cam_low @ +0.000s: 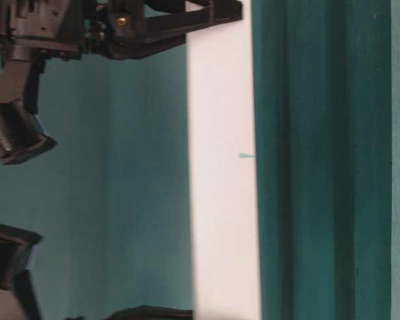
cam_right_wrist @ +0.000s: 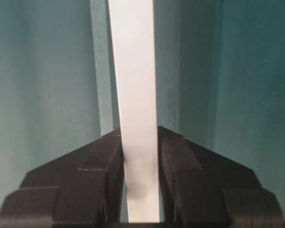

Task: Lift a wooden board with both hands.
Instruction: 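Lower the board with both grippers toward its original spot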

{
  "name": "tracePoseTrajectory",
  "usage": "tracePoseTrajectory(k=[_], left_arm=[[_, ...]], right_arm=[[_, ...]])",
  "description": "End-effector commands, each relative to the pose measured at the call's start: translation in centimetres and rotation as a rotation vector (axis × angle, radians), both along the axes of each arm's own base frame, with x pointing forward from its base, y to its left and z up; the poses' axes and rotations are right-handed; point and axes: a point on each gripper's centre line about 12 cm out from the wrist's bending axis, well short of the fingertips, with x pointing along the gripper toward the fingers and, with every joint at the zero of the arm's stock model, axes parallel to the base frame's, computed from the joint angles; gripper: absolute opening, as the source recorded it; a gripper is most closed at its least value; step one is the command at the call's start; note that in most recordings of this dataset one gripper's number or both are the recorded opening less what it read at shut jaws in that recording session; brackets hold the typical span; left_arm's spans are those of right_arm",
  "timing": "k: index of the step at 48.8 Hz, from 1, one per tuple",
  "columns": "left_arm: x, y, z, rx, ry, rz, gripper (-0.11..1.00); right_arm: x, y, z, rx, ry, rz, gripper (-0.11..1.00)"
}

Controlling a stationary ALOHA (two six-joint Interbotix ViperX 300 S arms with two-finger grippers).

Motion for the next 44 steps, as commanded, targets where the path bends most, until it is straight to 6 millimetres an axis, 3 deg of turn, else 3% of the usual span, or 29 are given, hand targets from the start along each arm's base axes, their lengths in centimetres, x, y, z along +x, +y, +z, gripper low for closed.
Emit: tracePoseTrajectory(k=[1, 13, 26, 44], left_arm=[[-0.1, 0.1, -0.5, 0.003, -0.002, 0.004, 0.17], [-0.3, -0.1, -2.8, 0.002, -0.011, -0.003, 0.17], [-0.5, -0.2, -5.1, 0.000, 0.000, -0.005, 0.17], [0.0, -0.2, -6.6, 0.000, -0.003, -0.008, 0.17]], right_arm=[[0.3, 0.6, -0.7, 0.000, -0.011, 0.024, 0.22], [0.1, 1.2, -3.5, 0.001, -0.017, 0.035, 0.22], [-0.2, 1.2, -5.1, -0.002, -0.061, 0.034, 0.22], [0.5, 2.5, -7.2, -0.001, -0.068, 0.067, 0.22]])
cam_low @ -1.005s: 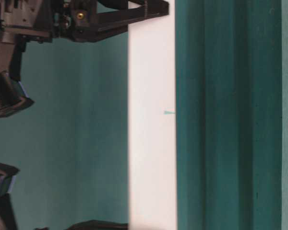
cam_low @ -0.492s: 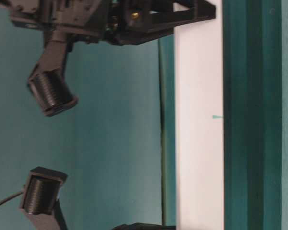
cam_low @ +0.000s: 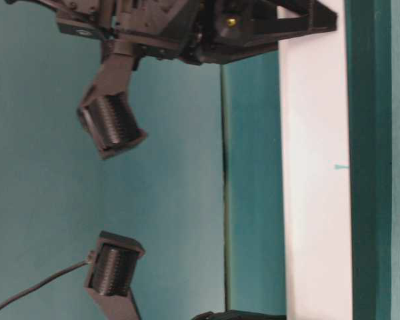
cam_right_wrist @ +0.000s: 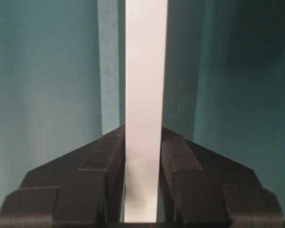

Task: Lift a wooden board with both hands.
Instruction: 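Lower the board with both grippers toward its original spot, then set the board down on the table, keeping both grippers on it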

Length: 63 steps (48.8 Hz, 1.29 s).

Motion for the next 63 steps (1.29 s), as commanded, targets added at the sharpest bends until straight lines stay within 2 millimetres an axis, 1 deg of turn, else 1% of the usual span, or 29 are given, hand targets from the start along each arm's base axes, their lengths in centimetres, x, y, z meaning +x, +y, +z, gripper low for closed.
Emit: tracePoseTrajectory(k=[1, 6, 17, 36, 43, 63], left_arm=[[0.4, 0.2, 0.2, 0.001, -0.020, 0.007, 0.17], [0.4, 0.1, -0.3, 0.001, -0.018, 0.002, 0.17], [0.7, -0.1, -0.9, 0.000, -0.020, -0.002, 0.17], [1.1, -0.2, -1.3, -0.001, -0.035, -0.001, 0.17], [1.2, -0.4, -1.5, -0.004, -0.037, -0.007, 0.17], [0.8, -0.4, -2.3, -0.001, -0.022, -0.010, 0.17]], right_arm=[[0.4, 0.9, -0.6, 0.002, -0.006, 0.032, 0.22], [0.6, 1.1, -1.0, 0.003, -0.012, 0.033, 0.22], [0.6, 1.1, -1.1, 0.001, -0.014, 0.036, 0.22], [0.3, 1.1, -1.6, 0.002, -0.003, 0.034, 0.22], [0.1, 1.1, -1.9, 0.002, 0.004, 0.036, 0.22], [0.3, 1.1, -2.3, 0.001, -0.019, 0.034, 0.22]])
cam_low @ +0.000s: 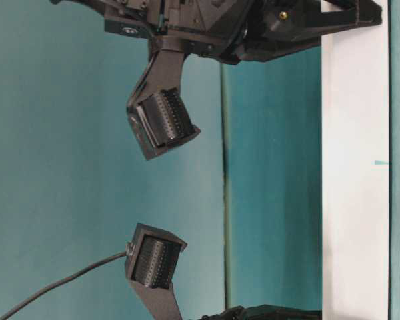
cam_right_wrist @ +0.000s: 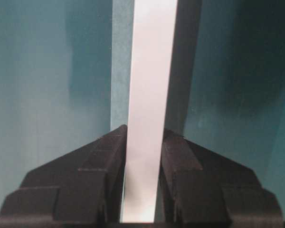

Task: Lift a wooden board with both hands.
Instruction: 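Set the board down on the table, keeping both grippers on it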

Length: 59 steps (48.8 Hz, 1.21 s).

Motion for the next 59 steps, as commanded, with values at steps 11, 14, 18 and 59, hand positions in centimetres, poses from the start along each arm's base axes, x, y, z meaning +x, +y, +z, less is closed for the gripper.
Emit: tracePoseTrajectory(k=[11, 14, 18, 59], left_arm=[[0.2, 0.2, 0.1, 0.000, -0.023, 0.008, 0.17], [0.4, 0.2, 0.2, 0.000, -0.034, 0.008, 0.17], [0.5, 0.2, 0.3, 0.000, -0.043, 0.008, 0.17], [0.9, 0.1, 0.7, -0.004, -0.090, 0.006, 0.34]], right_arm=[[0.1, 0.4, -0.1, 0.000, -0.007, 0.021, 0.22], [0.0, 0.3, -0.1, 0.000, -0.003, 0.019, 0.22], [0.0, 0.1, -0.2, -0.001, -0.002, 0.014, 0.22], [0.0, -0.8, -0.2, 0.000, -0.026, -0.021, 0.63]])
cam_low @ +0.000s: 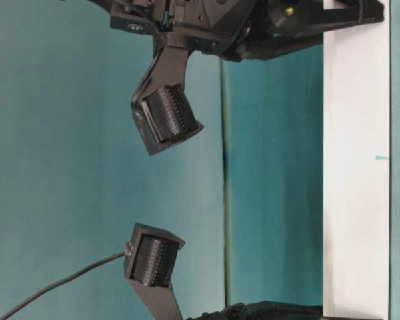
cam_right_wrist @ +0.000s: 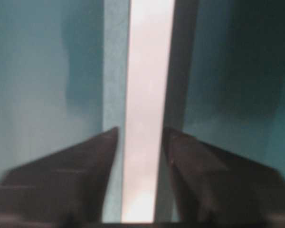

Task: Lift a wooden board with both hands.
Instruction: 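Set the board down on the table, keeping both grippers on it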

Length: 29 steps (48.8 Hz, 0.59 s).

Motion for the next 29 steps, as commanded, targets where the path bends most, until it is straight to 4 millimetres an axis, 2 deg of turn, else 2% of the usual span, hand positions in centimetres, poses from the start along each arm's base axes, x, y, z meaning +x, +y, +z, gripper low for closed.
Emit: tracePoseTrajectory(k=[1, 4, 7, 12, 19, 29], left_arm=[[0.5, 0.1, 0.8, -0.002, -0.037, 0.006, 0.40], [0.5, 0.1, 1.0, -0.001, -0.044, 0.003, 0.59], [0.4, 0.0, 1.1, -0.001, -0.049, 0.001, 0.76], [0.2, 0.0, 1.0, -0.001, -0.044, 0.003, 0.96], [0.3, -0.1, 1.8, -0.001, -0.064, -0.003, 0.97], [0.4, -0.2, 6.6, 0.003, -0.192, -0.017, 0.97]], right_arm=[[0.1, 0.0, 0.1, 0.000, -0.006, 0.003, 0.69], [0.1, 0.1, 0.2, -0.002, -0.011, 0.012, 0.83], [0.2, 0.1, 0.2, 0.000, -0.015, 0.006, 0.93], [0.2, 0.1, 0.3, -0.001, -0.019, 0.006, 0.92], [0.3, -0.1, 1.1, 0.000, -0.043, -0.002, 0.93], [0.4, -0.2, 5.9, 0.004, -0.178, -0.012, 0.93]])
